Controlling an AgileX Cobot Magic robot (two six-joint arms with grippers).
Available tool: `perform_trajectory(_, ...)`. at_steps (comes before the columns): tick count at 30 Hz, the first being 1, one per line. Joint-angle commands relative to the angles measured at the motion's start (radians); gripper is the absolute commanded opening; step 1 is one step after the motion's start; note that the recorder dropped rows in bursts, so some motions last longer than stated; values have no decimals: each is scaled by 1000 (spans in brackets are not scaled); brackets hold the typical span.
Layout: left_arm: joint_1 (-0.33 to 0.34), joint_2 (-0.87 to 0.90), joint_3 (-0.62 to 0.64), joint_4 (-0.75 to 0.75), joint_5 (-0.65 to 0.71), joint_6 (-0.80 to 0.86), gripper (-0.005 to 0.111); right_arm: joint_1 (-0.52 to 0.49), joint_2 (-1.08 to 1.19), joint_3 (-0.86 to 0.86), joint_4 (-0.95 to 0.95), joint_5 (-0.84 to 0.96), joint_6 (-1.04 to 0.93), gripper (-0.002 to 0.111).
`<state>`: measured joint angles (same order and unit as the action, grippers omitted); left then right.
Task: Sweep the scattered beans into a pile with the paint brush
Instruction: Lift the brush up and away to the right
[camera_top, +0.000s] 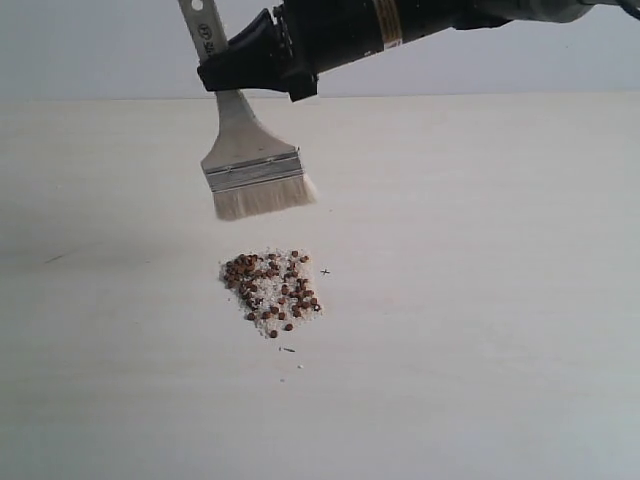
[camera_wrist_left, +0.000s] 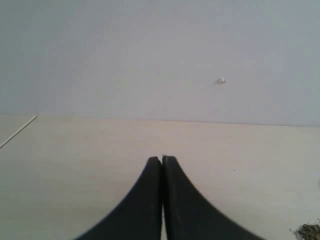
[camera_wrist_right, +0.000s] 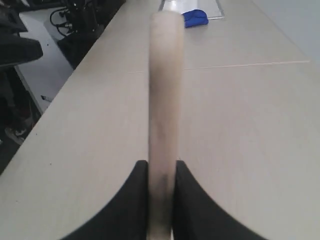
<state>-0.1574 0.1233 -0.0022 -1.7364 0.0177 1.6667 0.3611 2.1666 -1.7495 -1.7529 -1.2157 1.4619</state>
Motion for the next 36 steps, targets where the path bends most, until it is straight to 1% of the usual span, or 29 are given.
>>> perform_trajectory(1, -7, -5, 2, 1, 3, 4, 0, -27, -38, -3, 9, -5, 170, 0)
perform_trajectory(8, -7, -5, 2, 1, 3, 4, 0, -56, -76, -2, 9, -5, 336, 0)
perform_trajectory(13, -7, -5, 2, 1, 3, 4, 0, -89, -106, -2, 9, -5, 391, 0)
perform_trajectory(20, -7, -5, 2, 1, 3, 4, 0, -161, -132, -2, 9, 2, 446, 0)
perform_trajectory(22, -7, -5, 2, 1, 3, 4, 0, -184, -132, -2, 9, 51, 481, 0)
perform_trajectory(26, -7, -5, 2, 1, 3, 4, 0, -231, -130, -2, 9, 176, 483, 0)
perform_trajectory(27, -7, -5, 2, 1, 3, 4, 0, -256, -130, -2, 9, 259, 471, 0)
perform_trajectory(28, -7, -5, 2, 1, 3, 4, 0, -266, -130, -2, 9, 296, 469, 0)
perform_trajectory(29, -7, -5, 2, 1, 3, 4, 0, -288, -128, -2, 9, 396, 467, 0)
perform_trajectory(34, -7, -5, 2, 1, 3, 4, 0, -326, -128, 0, 9, 667, 452, 0)
perform_trajectory(36, -7, -5, 2, 1, 3, 4, 0, -326, -128, 0, 9, 758, 368, 0)
